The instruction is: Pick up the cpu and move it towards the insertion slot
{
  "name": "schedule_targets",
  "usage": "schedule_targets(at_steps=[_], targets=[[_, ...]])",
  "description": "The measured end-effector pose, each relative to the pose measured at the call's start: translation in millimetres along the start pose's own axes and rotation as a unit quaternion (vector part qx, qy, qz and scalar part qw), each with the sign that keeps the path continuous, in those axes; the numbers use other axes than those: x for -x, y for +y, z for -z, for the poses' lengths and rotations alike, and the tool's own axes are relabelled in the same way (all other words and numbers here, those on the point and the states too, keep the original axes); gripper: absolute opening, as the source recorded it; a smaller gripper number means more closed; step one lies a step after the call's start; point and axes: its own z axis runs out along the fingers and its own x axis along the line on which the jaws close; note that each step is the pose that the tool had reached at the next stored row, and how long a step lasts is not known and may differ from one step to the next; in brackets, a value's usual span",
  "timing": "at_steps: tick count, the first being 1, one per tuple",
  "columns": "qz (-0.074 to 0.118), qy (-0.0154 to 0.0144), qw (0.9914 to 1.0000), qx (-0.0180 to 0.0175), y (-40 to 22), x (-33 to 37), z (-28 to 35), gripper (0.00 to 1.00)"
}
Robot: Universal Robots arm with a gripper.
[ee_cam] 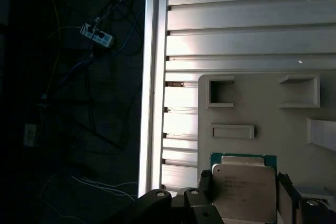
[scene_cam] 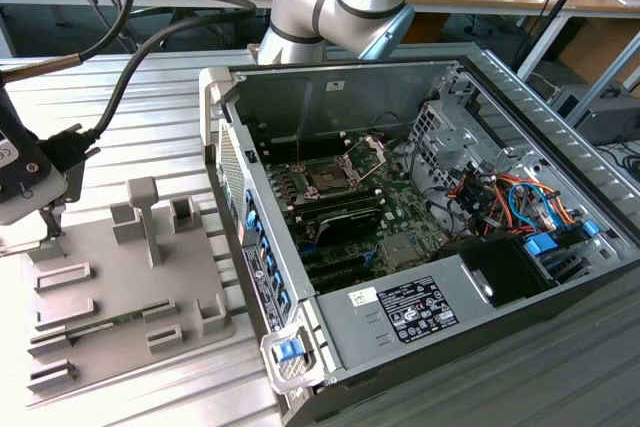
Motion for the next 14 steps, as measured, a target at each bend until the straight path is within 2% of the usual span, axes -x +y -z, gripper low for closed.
schedule_targets(at_steps=[5, 6, 14], targets=[[0.000, -0.0001, 1.00000, 0.0018, 0.1, 0.0, 1.7, 0.55], [0.000, -0.0001, 1.00000, 0.0018, 0.1, 0.0, 3.8, 0.55], [0.000, -0.0001, 1.00000, 0.0018, 0.2, 0.0, 5.1, 0.55]])
